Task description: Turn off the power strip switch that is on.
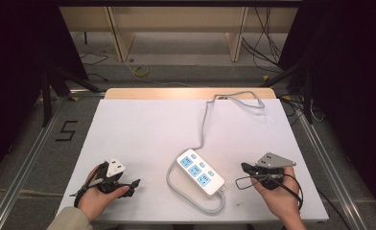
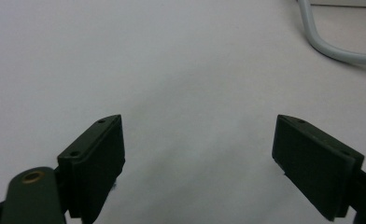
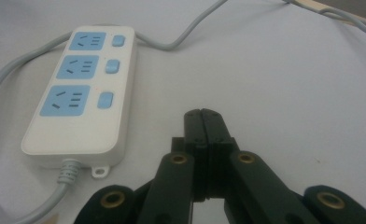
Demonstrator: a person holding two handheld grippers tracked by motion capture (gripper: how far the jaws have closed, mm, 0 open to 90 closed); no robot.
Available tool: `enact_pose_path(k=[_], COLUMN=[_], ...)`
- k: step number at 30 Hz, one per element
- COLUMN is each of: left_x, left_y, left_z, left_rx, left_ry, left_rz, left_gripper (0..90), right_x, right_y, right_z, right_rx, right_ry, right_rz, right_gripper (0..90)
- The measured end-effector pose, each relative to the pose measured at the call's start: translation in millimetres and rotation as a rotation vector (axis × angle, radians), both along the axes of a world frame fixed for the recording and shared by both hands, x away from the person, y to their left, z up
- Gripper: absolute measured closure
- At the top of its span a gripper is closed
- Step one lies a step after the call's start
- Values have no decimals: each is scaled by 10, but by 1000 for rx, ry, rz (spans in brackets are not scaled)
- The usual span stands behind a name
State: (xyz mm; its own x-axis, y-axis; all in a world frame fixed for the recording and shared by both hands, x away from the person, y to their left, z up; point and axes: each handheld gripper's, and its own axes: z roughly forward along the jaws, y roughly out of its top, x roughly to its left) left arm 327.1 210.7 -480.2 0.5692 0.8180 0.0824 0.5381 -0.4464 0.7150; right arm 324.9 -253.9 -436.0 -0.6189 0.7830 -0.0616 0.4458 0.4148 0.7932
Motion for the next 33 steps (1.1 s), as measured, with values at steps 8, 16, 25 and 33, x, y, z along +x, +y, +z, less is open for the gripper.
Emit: enact_pose_path(k=[8, 16, 25, 33], left_x=[1, -1, -1, -1], left_y=[-1, -6, -13, -13], left_z=[0, -2, -1, -1], left_rx=[1, -3, -2, 0], left_ry=[0, 2, 2, 4], left_rz=[-1, 1, -2, -2], left_gripper=[167, 168, 168, 168], right_x=[21, 42, 58, 77], right_y=[45, 97, 139, 181], right_z=[16, 34, 51, 52], right_rx=[-11, -17, -23, -35], right_ry=[7, 12, 17, 24], right_rz=[14, 28, 40, 55], right_gripper=[900, 900, 900, 900])
